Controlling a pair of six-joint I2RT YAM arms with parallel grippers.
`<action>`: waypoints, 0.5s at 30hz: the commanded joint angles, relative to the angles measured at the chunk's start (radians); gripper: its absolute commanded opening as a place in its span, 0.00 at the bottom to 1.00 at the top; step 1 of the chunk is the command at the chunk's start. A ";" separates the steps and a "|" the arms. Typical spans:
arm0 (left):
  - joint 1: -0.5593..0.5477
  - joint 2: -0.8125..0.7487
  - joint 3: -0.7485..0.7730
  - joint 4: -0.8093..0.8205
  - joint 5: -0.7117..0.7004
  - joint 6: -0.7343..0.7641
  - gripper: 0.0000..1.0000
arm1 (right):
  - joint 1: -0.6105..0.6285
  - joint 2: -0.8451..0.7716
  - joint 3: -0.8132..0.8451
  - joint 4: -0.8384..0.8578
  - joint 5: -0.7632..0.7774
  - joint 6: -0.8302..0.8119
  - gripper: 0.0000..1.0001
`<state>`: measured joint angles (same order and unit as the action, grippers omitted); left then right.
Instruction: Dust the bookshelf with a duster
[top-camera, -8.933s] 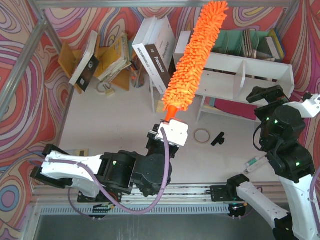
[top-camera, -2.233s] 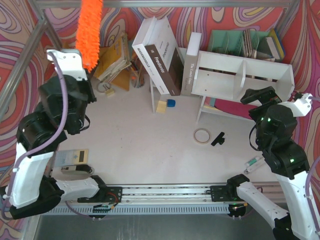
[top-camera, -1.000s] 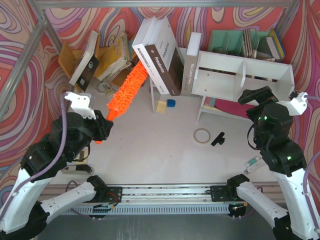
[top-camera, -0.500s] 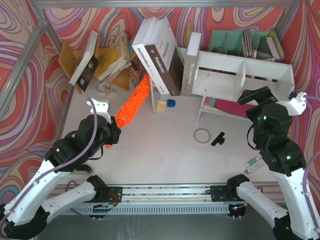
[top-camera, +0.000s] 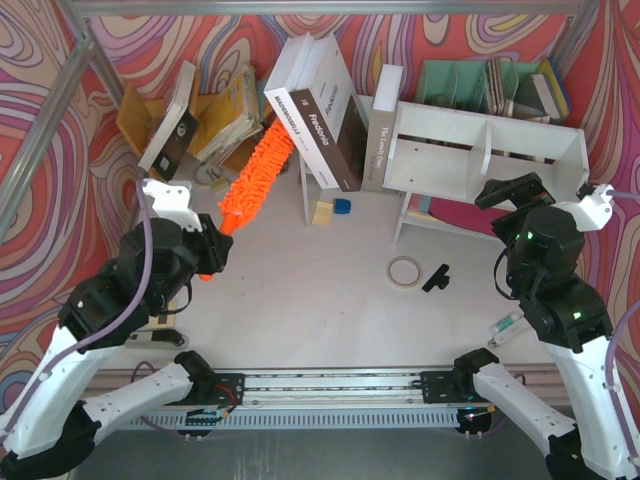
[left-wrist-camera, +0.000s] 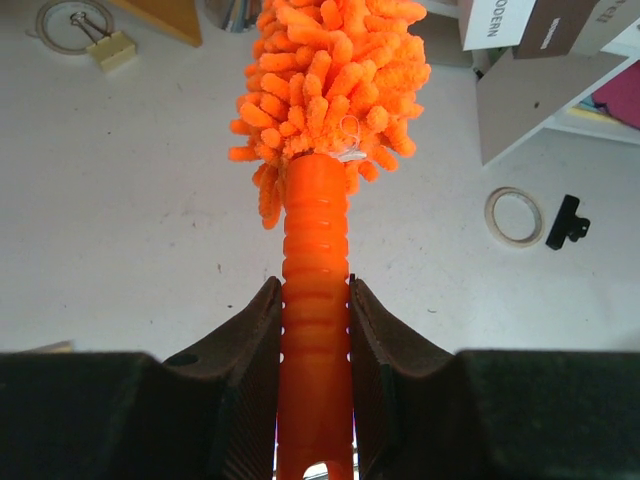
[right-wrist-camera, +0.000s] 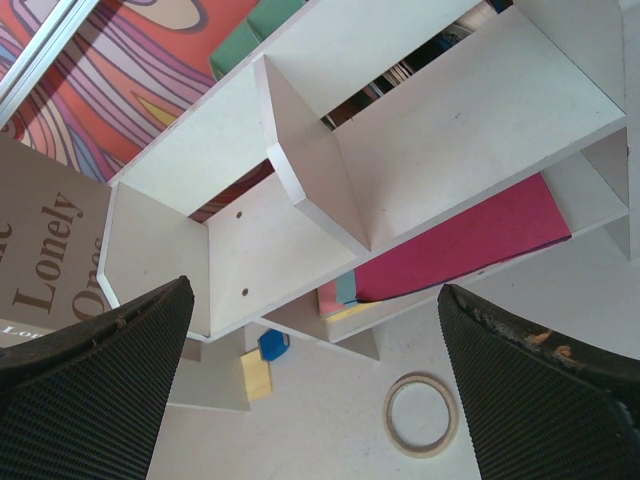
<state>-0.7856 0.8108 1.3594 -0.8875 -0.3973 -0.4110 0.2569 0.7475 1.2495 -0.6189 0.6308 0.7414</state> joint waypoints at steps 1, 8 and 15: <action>0.002 -0.017 -0.063 0.064 -0.025 -0.006 0.00 | 0.004 0.006 0.002 0.000 0.010 0.002 0.99; 0.002 -0.081 -0.217 0.122 -0.027 -0.064 0.00 | 0.004 0.023 0.018 0.002 0.008 -0.011 0.99; 0.002 -0.054 -0.198 0.101 -0.028 -0.071 0.00 | 0.004 0.023 0.007 0.005 0.007 -0.003 0.99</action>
<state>-0.7853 0.7410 1.1118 -0.8585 -0.4011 -0.4652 0.2569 0.7738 1.2499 -0.6186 0.6304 0.7383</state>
